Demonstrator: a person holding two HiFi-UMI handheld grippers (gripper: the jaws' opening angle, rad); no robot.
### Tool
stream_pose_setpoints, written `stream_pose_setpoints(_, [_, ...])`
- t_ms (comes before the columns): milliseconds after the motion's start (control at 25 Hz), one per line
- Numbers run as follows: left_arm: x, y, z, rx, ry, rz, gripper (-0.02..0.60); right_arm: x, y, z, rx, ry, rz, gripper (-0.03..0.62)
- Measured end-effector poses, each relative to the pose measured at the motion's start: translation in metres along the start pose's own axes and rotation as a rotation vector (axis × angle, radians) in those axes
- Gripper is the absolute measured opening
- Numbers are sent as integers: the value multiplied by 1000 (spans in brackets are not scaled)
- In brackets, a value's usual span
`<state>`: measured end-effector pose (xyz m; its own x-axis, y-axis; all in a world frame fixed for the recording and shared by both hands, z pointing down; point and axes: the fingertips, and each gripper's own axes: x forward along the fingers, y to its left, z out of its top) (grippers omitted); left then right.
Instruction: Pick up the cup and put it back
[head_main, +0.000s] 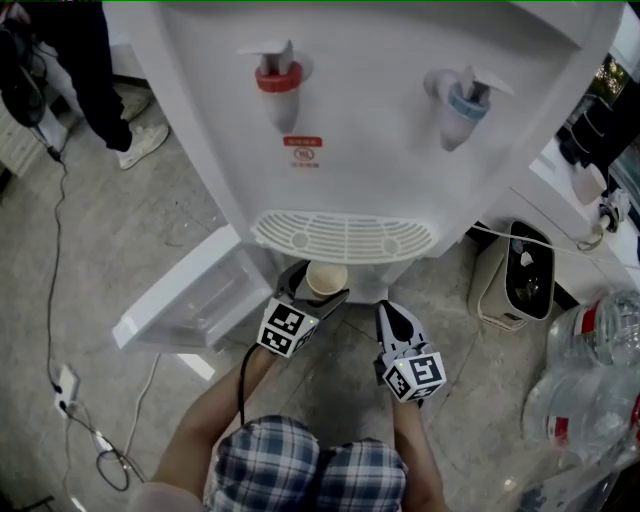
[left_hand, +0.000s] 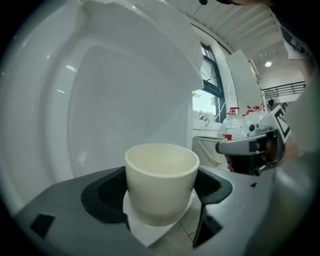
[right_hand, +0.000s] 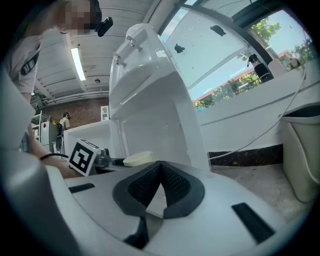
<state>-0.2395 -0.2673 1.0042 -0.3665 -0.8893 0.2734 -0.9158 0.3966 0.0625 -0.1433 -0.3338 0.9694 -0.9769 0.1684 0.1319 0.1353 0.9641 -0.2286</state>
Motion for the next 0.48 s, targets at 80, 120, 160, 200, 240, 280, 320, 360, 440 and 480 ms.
stream_pose_setpoints(80, [-22,-9,9,29,-16,-26,429,1,1,-1,2,1,3,17])
stream_pose_setpoints(120, [-34,-14,12,41,-20,-42,430,1,1,-1,3,0,6,17])
stream_pose_setpoints(160, [-45,-18,14,51,-23,-61,430,2,2,-1,4,-1,9,17])
stream_pose_setpoints(200, [-57,-22,15,56,-24,-79,428,2,2,-2,5,-1,11,17])
stream_pose_setpoints(240, [-67,-25,14,57,-23,-93,430,3,1,-2,5,-1,13,17])
stream_pose_setpoints(280, [-76,-27,13,56,-20,-100,430,3,1,-2,5,-1,14,17])
stream_pose_setpoints(320, [-84,-28,11,52,-18,-102,430,3,1,-3,5,-1,14,17])
stream_pose_setpoints(360, [-90,-28,11,47,-19,-101,428,4,1,-3,6,-1,14,17])
stream_pose_setpoints(440, [-98,-29,14,42,-28,-94,429,4,1,-3,7,-1,12,17])
stream_pose_setpoints(480, [-100,-30,15,43,-33,-91,430,4,1,-3,7,0,11,17])
